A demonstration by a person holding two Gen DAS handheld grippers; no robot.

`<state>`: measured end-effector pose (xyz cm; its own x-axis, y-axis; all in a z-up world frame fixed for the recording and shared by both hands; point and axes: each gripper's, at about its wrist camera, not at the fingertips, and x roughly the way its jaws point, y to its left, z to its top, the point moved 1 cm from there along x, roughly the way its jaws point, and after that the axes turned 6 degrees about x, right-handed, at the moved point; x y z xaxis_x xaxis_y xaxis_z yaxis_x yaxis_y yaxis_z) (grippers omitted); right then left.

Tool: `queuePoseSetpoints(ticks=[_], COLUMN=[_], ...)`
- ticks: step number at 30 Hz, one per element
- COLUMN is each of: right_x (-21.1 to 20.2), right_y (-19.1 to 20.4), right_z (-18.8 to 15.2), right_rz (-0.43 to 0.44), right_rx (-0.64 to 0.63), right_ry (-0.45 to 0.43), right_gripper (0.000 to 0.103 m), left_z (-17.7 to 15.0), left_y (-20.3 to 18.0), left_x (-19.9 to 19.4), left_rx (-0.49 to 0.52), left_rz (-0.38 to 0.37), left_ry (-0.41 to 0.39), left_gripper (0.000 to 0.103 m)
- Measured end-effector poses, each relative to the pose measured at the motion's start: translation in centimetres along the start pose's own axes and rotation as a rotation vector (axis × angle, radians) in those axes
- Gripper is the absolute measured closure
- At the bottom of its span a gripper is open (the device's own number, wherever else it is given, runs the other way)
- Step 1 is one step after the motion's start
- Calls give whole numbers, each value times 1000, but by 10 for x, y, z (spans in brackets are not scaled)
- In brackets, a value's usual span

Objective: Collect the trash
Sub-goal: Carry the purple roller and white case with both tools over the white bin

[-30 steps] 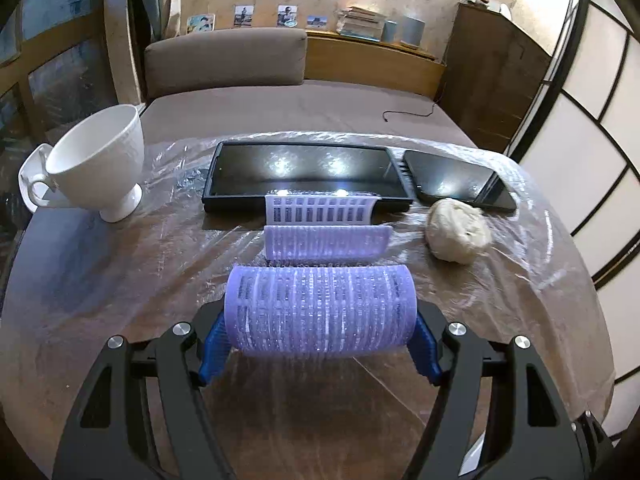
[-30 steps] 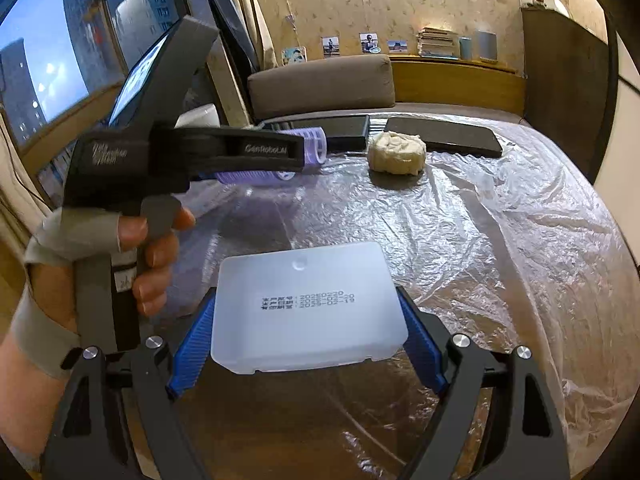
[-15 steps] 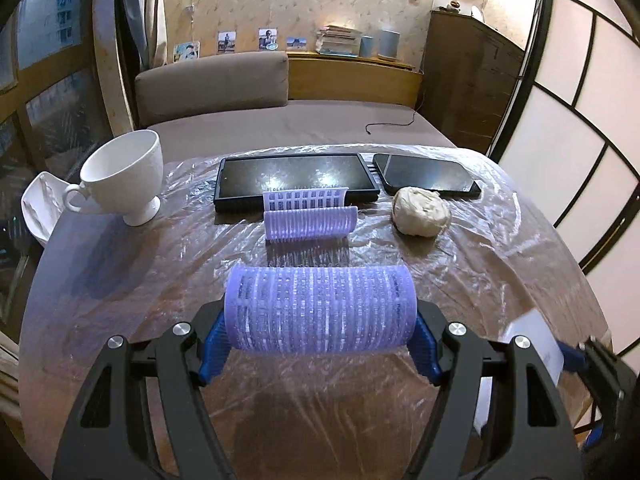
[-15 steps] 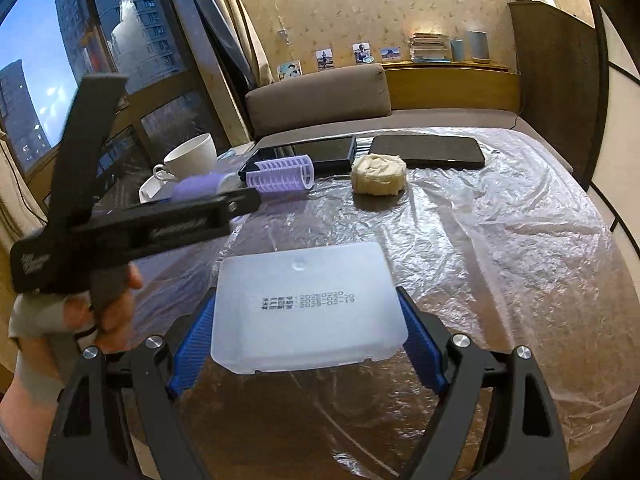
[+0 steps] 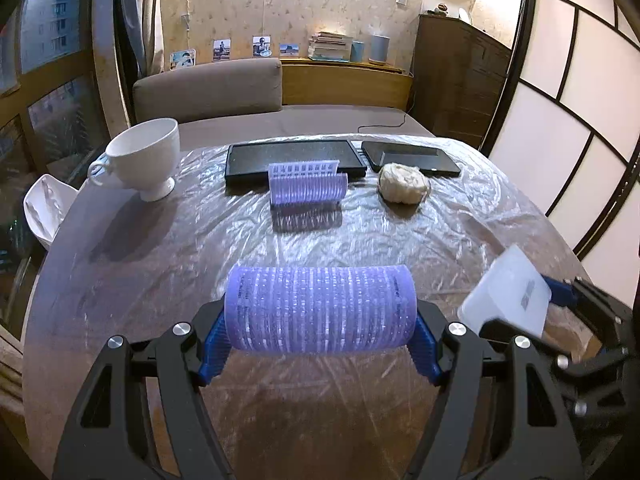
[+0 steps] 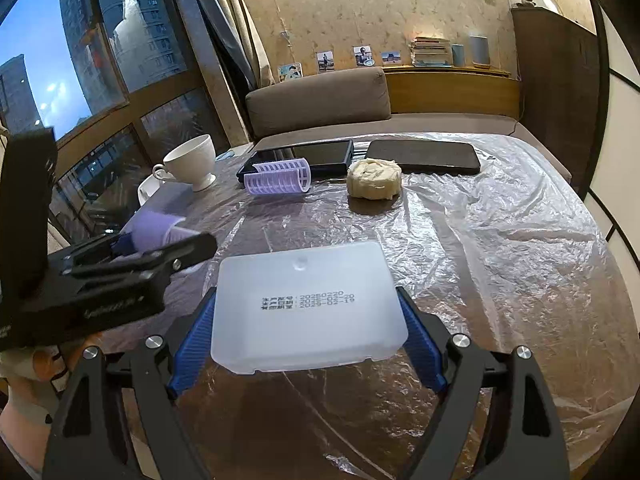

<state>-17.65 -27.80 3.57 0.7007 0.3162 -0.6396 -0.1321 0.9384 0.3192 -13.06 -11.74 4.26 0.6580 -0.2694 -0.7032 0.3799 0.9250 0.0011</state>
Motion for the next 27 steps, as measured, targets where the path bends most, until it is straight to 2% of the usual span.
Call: queuePoseSetpoints(ticks=[13,27], right_x=[-7,-31], right_y=[8,25], right_z=[-14,-45], right_rz=[29,99], right_rx=[-37,-110], right_ry=[12,45], right_gripper=[21,21], left_z=[-35,-78], left_y=[2,-2], left_x=[-16,-47], left_rx=[-17,-23], left_rz=[3,-9], left_ry=[2,9], left_gripper=[30,30])
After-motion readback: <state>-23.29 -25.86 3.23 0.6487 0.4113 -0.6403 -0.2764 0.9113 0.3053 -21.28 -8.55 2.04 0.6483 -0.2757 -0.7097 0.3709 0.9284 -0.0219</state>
